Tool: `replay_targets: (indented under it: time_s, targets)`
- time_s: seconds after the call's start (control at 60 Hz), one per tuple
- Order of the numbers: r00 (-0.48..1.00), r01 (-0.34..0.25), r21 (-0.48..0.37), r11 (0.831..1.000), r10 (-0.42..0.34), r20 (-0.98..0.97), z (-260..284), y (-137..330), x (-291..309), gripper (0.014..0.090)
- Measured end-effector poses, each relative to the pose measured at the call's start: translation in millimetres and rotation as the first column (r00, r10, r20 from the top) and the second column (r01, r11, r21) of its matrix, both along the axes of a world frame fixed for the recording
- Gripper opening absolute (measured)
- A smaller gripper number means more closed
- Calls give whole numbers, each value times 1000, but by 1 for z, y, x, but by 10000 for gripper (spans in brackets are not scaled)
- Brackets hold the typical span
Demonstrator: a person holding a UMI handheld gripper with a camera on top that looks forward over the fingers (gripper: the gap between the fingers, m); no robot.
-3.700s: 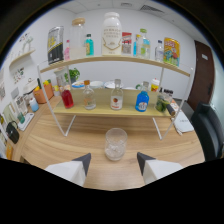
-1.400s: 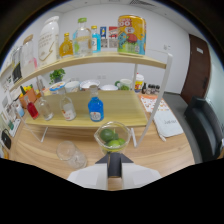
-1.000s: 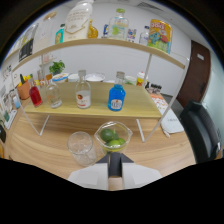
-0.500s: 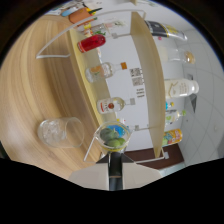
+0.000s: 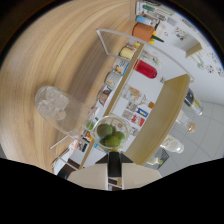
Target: Make me a cup of Mojito.
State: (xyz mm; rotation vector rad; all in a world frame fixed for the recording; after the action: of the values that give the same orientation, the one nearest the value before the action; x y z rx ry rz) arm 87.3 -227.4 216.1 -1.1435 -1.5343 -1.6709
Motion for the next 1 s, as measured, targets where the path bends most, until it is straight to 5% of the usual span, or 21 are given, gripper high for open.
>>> replay_targets:
  time_s: [0.25,0.433,0.533,0.683,0.883,1.0]
  targets:
    - [995,27,-6,1000,-28,-94,-1,0,14,162]
    - [911,97,-11,995,-93,-402,6,-2,22,160]
    - [725,160,-35,986,-142,-675,19,-6,31,160]
    - [252,244,-100,965,-163,-954,34,-13,56,163]
    - [-171,243,-214,946,-176,-969,-1,-19,105,162]
    - [-302,247,-333,910,-254,-919,-54,-25,140,161]
